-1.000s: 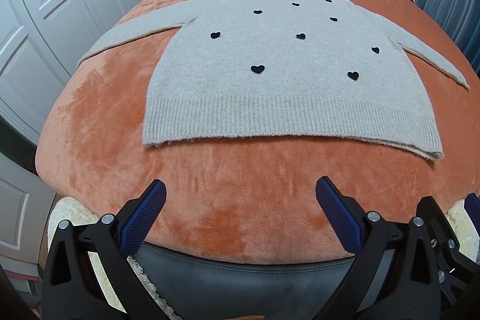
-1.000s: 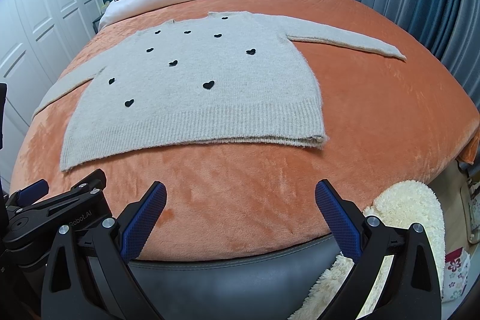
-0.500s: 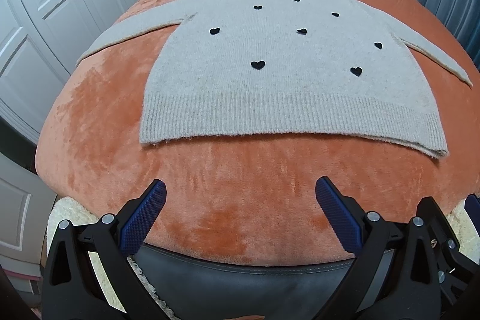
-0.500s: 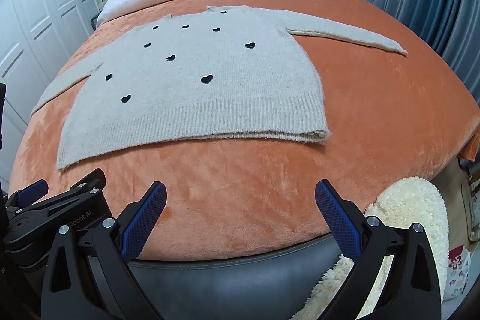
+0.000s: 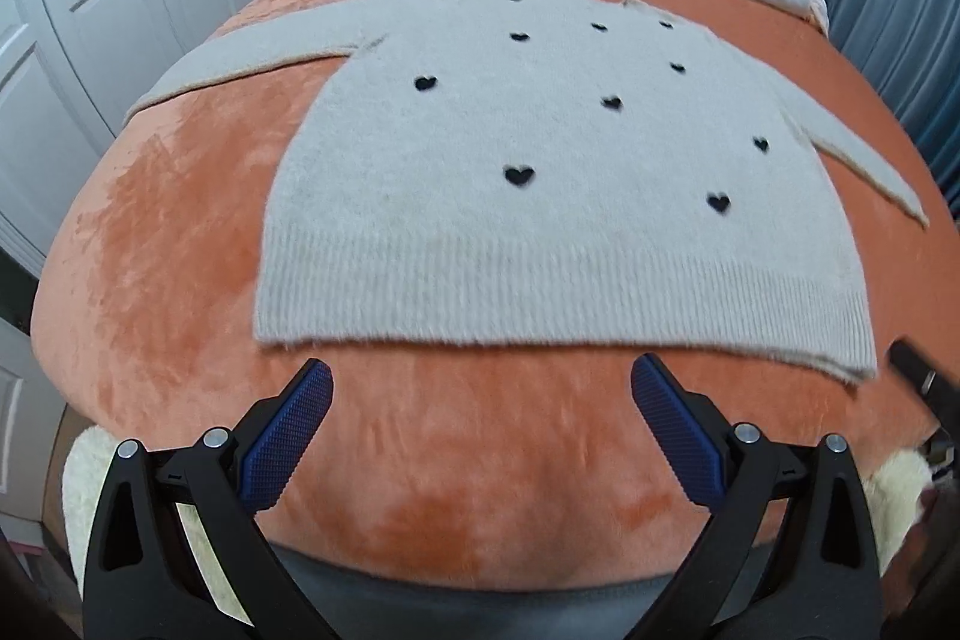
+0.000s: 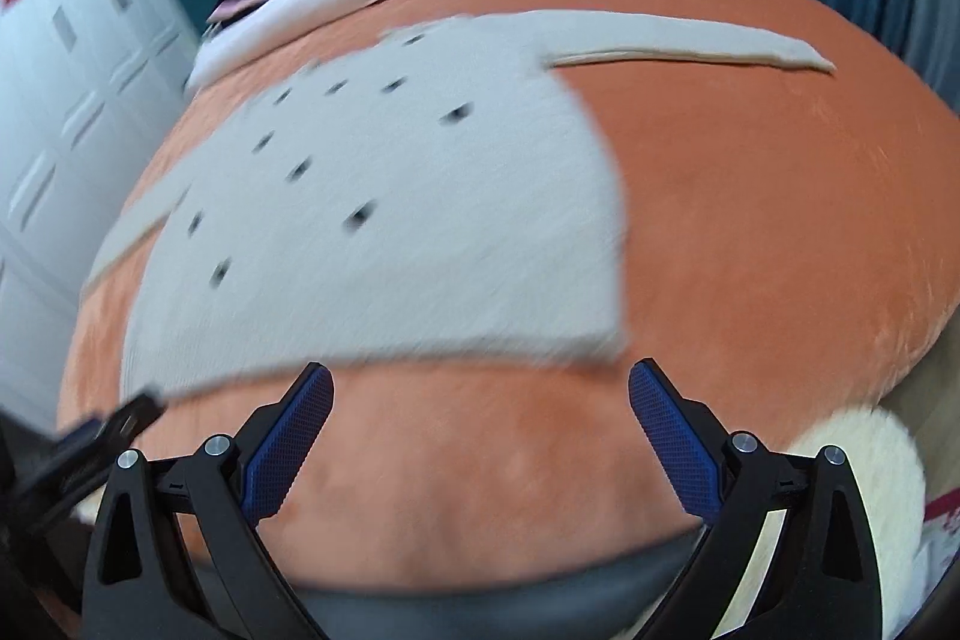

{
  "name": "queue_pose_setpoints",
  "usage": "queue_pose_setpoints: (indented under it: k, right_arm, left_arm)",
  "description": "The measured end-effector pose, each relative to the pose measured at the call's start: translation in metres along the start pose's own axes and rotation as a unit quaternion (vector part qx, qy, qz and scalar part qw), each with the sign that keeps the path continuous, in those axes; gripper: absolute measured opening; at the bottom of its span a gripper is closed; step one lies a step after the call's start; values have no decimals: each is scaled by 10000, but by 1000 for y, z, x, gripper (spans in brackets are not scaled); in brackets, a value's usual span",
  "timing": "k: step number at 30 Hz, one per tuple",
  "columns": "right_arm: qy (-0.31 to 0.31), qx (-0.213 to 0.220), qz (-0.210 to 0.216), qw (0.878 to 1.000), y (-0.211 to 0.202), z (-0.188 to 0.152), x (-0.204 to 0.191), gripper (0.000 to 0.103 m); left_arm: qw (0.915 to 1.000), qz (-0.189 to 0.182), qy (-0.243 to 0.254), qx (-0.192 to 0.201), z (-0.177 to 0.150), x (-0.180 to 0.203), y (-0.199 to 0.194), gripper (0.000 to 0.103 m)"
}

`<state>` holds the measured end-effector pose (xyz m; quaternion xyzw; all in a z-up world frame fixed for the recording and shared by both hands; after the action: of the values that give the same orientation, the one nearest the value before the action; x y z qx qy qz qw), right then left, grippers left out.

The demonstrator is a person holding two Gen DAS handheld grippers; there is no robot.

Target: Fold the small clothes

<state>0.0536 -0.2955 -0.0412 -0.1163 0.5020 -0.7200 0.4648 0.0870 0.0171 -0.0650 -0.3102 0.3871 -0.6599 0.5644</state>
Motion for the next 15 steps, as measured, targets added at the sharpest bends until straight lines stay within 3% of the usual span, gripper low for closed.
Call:
queue_pose_setpoints:
  k: [5,9,13,15]
  right_arm:
    - [1167,354,-432,9916,47,127,109,97]
    - [2045,535,-699,9749,94,213,186,96]
    - [3062,712,-678,9469,134,260,239,96]
    - [3279,729,-709,9392,152,272,250,97]
  left_arm:
    - [9994,-21,-329,45,28,-28,20,98]
    - [9980,2,-624,-57,42,-43,45,98]
    - [9966,-2,-800,-170,50,-51,70,98]
    - [9963,22,-841,-176,54,-53,78,98]
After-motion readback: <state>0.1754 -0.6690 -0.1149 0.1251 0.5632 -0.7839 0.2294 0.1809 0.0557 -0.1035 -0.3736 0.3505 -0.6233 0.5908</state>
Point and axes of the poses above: each gripper's, at about its wrist camera, not at the fingertips, and y roughly the way its jaws point, x to its right, z to its top, the point moved 8 cm from there along y, roughly the way its jaws point, and after that the axes turned 7 degrees about y, right-handed, at the moved point
